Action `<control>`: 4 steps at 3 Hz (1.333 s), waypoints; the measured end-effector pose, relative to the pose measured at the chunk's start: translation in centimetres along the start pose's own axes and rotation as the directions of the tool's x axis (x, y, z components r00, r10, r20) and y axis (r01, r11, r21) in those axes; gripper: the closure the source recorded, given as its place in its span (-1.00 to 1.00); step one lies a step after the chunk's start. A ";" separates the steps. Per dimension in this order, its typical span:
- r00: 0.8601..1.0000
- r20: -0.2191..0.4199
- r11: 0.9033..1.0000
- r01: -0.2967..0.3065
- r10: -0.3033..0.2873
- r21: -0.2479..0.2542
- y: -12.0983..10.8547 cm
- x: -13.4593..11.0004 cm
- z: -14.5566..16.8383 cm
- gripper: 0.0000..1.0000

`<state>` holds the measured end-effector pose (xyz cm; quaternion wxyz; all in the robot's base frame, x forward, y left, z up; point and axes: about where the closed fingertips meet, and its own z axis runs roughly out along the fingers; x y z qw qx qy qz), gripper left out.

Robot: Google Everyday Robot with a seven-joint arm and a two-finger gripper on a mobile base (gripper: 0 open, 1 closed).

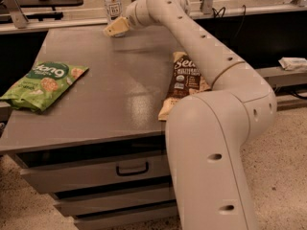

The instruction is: Knock blue plastic bottle over

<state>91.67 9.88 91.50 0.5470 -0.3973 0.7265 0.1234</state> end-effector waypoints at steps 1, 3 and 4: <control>0.999 0.004 0.999 -0.040 0.039 0.028 -0.2 0.0 1.0 -1.00; 0.997 0.035 0.995 -0.078 0.076 0.059 -0.5 -1.5 3.1 -1.00; 0.995 0.037 0.994 -0.091 0.089 0.060 -0.4 -1.7 4.6 -1.00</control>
Offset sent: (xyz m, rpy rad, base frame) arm 0.0290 0.0218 0.0167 0.0765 -0.0289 -0.0874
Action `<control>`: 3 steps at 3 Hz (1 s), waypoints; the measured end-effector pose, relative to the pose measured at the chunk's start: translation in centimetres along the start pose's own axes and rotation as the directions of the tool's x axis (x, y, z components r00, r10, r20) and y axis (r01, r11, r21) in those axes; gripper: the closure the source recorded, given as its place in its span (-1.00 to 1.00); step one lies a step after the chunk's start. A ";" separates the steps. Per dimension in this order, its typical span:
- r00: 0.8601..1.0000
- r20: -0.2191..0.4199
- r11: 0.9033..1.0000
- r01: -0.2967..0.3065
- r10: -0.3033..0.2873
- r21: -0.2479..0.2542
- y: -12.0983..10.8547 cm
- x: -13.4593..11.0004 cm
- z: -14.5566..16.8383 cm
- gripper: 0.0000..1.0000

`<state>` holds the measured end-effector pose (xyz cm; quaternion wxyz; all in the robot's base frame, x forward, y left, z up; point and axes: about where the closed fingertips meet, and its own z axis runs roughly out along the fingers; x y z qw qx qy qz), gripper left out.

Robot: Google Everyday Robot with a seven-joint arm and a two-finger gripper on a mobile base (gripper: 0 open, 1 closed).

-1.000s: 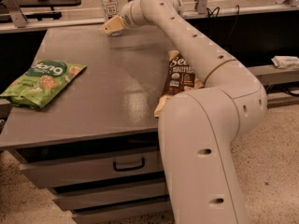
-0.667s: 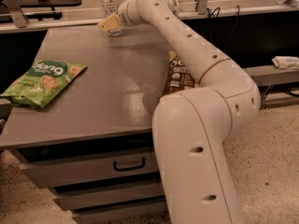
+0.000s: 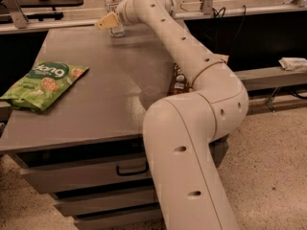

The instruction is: Knock blue plastic bottle over

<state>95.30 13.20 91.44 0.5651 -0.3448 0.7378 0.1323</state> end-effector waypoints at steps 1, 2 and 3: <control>1.000 -0.005 1.000 -0.014 0.014 0.001 0.2 0.1 1.3 -0.71; 1.000 -0.007 1.000 -0.017 0.017 0.016 -0.2 0.2 2.0 -0.24; 1.000 -0.013 0.999 -0.019 0.020 0.036 -1.1 0.5 2.0 0.22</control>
Offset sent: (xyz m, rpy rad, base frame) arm 0.0473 0.0046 0.0039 0.0067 -0.0019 -0.0477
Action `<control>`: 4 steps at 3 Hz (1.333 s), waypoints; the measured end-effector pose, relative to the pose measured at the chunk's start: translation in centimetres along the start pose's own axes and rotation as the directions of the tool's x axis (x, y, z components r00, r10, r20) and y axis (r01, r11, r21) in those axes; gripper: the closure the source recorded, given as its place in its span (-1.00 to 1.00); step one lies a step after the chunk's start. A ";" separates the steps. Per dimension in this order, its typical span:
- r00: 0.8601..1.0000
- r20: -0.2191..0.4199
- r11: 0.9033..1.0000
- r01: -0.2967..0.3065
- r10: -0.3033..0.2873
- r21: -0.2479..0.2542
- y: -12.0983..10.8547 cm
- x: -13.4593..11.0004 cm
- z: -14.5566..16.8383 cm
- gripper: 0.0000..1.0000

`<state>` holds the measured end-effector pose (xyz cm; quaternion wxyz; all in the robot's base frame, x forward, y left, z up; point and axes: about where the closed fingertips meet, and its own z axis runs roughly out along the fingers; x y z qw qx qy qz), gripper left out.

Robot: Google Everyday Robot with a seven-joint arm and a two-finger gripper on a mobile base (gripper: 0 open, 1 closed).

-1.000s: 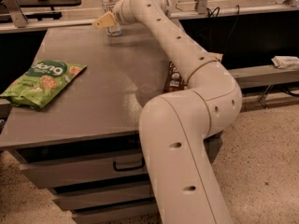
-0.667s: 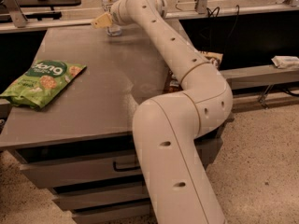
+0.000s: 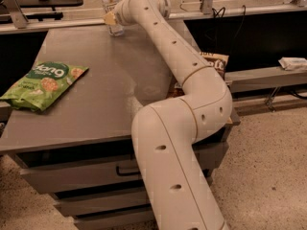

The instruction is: Knock blue plastic bottle over

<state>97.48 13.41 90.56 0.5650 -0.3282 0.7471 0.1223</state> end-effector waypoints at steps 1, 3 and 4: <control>1.000 0.008 1.000 -0.005 0.005 0.019 -1.3 -0.4 -1.1 0.69; 0.995 0.028 0.993 0.100 -0.099 -0.056 -3.1 -4.1 -11.3 1.00; 0.981 0.013 0.967 0.195 -0.195 -0.165 -1.8 -4.4 -17.5 1.00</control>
Offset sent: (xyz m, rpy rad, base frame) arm -0.0801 -0.0871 0.1045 -0.0432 -0.1237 0.0720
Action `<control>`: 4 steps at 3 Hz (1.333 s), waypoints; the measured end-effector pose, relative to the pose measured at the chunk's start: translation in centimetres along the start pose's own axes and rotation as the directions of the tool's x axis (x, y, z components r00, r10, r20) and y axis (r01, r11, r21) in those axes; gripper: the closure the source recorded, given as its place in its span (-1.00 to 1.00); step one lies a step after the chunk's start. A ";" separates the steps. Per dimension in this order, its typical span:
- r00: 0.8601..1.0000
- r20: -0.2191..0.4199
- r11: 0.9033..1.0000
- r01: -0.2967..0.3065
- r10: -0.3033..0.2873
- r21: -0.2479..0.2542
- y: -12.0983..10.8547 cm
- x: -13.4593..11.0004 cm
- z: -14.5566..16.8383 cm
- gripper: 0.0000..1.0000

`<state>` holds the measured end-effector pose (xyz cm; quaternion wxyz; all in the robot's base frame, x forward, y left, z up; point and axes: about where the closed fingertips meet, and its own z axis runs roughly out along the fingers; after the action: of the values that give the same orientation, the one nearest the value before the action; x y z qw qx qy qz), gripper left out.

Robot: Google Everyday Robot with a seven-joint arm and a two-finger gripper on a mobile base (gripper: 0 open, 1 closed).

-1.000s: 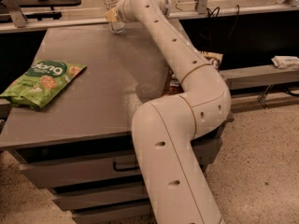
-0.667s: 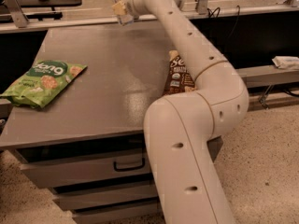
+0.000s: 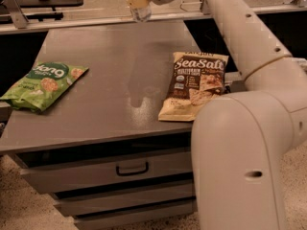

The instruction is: Knock blue plastic bottle over

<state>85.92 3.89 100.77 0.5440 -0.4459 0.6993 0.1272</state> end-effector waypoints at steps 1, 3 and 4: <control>0.991 -0.047 0.985 0.115 -0.122 -0.130 2.6 0.5 -2.8 1.00; 0.905 -0.210 0.871 0.260 -0.371 -0.417 8.2 5.4 -3.8 1.00; 0.825 -0.276 0.774 0.271 -0.493 -0.573 11.1 8.7 -4.1 1.00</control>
Offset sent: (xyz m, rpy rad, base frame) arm -0.1189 -0.0429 -0.0633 -0.5801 0.2926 0.5435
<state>74.75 3.30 91.34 0.2610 -0.7254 0.6298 0.0948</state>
